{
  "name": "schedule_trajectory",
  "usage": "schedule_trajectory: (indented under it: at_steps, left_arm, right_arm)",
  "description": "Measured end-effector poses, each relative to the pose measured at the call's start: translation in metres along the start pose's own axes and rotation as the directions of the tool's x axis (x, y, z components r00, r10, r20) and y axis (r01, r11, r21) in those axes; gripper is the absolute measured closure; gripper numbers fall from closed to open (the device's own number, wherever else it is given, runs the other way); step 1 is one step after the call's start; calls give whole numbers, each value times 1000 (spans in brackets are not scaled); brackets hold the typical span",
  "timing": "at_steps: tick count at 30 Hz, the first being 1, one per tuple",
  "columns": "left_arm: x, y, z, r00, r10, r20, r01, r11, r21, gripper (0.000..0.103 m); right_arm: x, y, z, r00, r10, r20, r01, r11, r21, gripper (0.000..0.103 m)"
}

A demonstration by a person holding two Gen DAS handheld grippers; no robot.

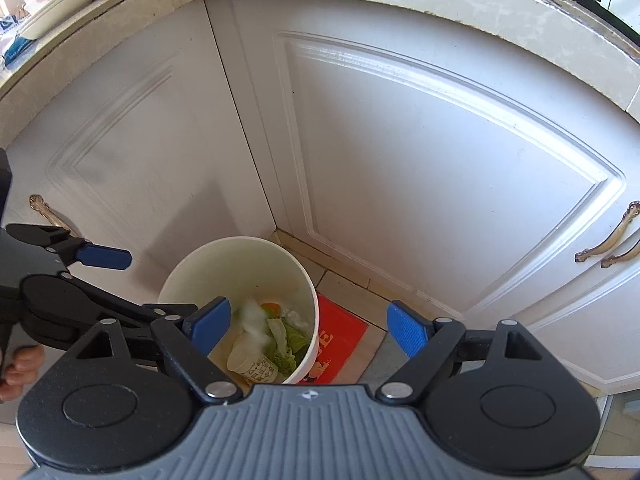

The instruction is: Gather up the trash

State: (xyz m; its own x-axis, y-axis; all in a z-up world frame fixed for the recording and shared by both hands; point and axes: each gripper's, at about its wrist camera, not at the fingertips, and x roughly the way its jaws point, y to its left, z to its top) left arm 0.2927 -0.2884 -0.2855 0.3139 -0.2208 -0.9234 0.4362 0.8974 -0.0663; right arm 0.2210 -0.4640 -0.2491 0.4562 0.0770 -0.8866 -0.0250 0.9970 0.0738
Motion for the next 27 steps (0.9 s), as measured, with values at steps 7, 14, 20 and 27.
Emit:
schedule_trajectory:
  at_steps: [7,14,20,27]
  left_arm:
    - [-18,-5,-3,996,73,42,-74,997,24,11]
    - [-62,-8,-10,987,160,31,-160,987,28,11]
    - [-117,-2,-25,982,186,37,-188,981,38,11]
    - [-166,9,-40,983,166,77,-167,986,8,10]
  right_arm:
    - [-18,12,2,999,-46,-19,47,998,29,8]
    - [-49,30,-8,983,-174,-53,179,974,141,3]
    - [-81,52,-27,975,-210,-69,221,950,220,1]
    - [-114,76,-41,979,-199,-51,206,943,261,0]
